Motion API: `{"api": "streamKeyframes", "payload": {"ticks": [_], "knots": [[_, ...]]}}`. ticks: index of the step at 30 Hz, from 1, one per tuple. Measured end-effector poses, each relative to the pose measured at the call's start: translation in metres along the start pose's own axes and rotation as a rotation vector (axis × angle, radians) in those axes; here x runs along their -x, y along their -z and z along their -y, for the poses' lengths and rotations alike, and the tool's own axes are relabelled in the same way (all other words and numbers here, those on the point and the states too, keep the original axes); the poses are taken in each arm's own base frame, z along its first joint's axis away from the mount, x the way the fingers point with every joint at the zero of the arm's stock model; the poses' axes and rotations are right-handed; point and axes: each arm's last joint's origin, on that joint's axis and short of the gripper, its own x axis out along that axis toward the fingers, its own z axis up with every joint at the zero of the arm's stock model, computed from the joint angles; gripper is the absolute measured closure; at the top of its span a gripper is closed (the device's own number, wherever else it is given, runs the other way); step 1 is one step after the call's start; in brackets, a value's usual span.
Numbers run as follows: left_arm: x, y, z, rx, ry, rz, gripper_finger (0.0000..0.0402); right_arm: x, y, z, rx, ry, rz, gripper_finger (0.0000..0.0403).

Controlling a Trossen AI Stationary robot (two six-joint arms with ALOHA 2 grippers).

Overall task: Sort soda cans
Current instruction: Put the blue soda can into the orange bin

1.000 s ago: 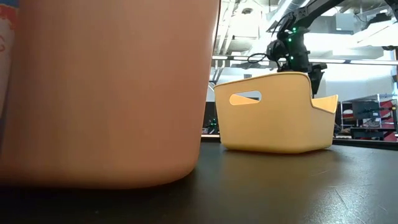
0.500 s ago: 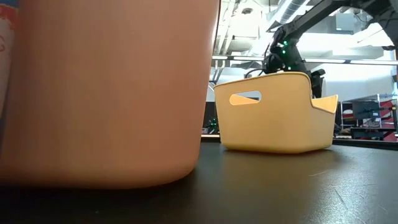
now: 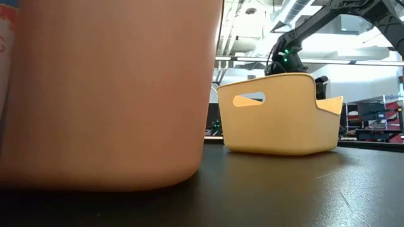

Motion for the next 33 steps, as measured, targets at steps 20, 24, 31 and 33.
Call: {"api": "streamKeyframes", "payload": {"ticks": [20,24,31,33], "knots": [[0.0,0.0001,0.0,-0.001,0.0,-0.001,0.0399,-0.0003,0.0002,-0.0004,0.036,-0.006,-0.003,0.0025],[0.0,0.0001,0.0,0.0,0.0,-0.001,0.0399,-0.0029,0.0009,-0.0016,0.034,-0.017,-0.015,0.0026],[0.0,0.0002,0.0,-0.001,0.0,-0.002,0.0399,-0.0054,0.0015,-0.0025,0.03,-0.024,-0.028,0.004],[0.0,0.0002,0.0,-0.001,0.0,-0.002,0.0399,-0.0055,0.0016,-0.0024,0.027,-0.025,-0.028,0.0046]]}}
